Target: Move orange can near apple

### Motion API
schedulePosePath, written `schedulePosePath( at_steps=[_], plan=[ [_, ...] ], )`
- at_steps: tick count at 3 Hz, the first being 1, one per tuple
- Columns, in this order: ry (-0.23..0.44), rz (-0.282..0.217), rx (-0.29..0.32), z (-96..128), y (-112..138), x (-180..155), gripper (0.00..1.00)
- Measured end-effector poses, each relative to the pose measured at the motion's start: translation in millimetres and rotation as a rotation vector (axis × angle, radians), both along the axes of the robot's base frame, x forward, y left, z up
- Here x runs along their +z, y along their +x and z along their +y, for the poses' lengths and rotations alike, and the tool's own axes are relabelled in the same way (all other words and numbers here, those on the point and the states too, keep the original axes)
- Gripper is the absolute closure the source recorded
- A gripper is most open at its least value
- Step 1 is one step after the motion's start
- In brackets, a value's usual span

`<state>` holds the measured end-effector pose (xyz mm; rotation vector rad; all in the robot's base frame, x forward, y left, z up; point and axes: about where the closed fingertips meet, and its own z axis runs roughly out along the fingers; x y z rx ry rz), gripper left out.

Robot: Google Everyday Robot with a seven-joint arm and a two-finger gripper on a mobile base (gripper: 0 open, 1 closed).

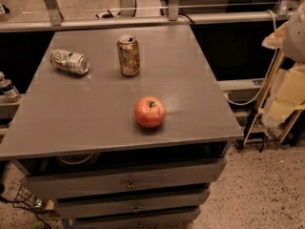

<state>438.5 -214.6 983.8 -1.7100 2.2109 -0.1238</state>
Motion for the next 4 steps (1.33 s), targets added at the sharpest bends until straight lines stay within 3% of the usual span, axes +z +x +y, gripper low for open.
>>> schedulePosePath(
  at_steps=[1, 2, 3, 4],
  plan=[
    [0.004, -0.003, 0.006, 2.4, 4.8, -0.4, 0.0],
    [0.03, -0.021, 0.047, 17.7, 35.4, -4.0, 0.0],
    [0.124, -0.059, 0.102, 59.4, 106.0, -11.4, 0.0],
    [0.19, -0.071, 0.138, 86.2, 153.9, -17.6, 0.0]
  ],
)
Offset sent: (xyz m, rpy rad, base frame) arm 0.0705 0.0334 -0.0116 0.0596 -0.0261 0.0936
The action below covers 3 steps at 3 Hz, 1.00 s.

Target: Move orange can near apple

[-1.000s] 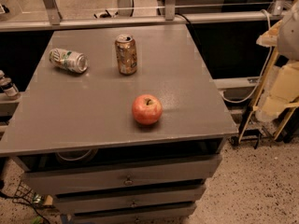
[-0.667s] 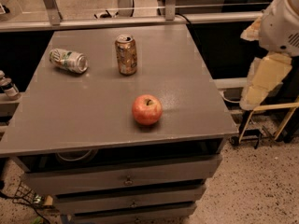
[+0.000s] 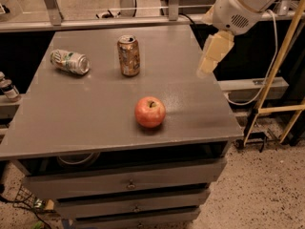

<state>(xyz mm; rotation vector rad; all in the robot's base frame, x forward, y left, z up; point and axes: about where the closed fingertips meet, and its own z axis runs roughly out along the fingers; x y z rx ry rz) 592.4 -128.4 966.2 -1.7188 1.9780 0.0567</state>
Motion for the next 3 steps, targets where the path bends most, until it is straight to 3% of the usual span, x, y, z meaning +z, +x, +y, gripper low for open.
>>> schedulePosePath(
  at_steps=[2, 3],
  plan=[
    [0.017, -0.011, -0.012, 2.8, 3.5, -1.0, 0.0],
    [0.087, -0.036, -0.015, 15.5, 19.3, -7.9, 0.0]
  ],
)
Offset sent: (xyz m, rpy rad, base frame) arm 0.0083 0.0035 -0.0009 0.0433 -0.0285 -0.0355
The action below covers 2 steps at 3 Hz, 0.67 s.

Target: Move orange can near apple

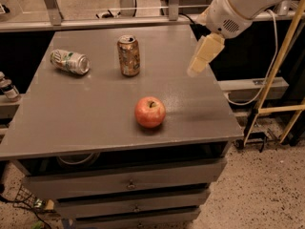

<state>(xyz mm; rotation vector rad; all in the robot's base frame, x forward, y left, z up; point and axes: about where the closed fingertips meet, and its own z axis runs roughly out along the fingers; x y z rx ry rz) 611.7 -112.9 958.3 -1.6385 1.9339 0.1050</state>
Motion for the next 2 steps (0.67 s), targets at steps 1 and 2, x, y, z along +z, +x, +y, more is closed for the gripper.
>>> schedulePosePath(
  at_steps=[1, 2],
  plan=[
    [0.005, 0.003, 0.003, 1.8, 1.3, -1.2, 0.0],
    [0.072, 0.037, 0.034, 23.1, 17.6, -15.3, 0.0]
  ],
)
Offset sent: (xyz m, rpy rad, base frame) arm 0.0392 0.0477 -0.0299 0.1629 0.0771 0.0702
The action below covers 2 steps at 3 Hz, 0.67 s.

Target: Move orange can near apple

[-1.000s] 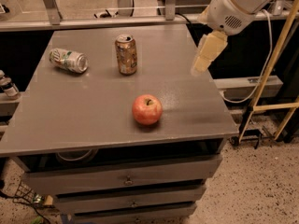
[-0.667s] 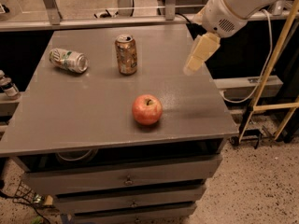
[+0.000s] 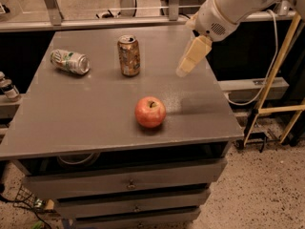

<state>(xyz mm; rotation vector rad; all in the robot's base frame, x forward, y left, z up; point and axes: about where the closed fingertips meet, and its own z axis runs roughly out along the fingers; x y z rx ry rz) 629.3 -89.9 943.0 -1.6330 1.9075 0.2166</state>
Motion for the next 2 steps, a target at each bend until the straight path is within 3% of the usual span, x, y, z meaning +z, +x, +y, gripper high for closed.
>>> schedulePosePath(
  at_steps=[1, 2],
  plan=[
    [0.139, 0.023, 0.007, 38.6, 26.3, -19.7, 0.0],
    [0.213, 0.033, 0.011, 59.6, 40.2, -28.4, 0.0]
  ],
)
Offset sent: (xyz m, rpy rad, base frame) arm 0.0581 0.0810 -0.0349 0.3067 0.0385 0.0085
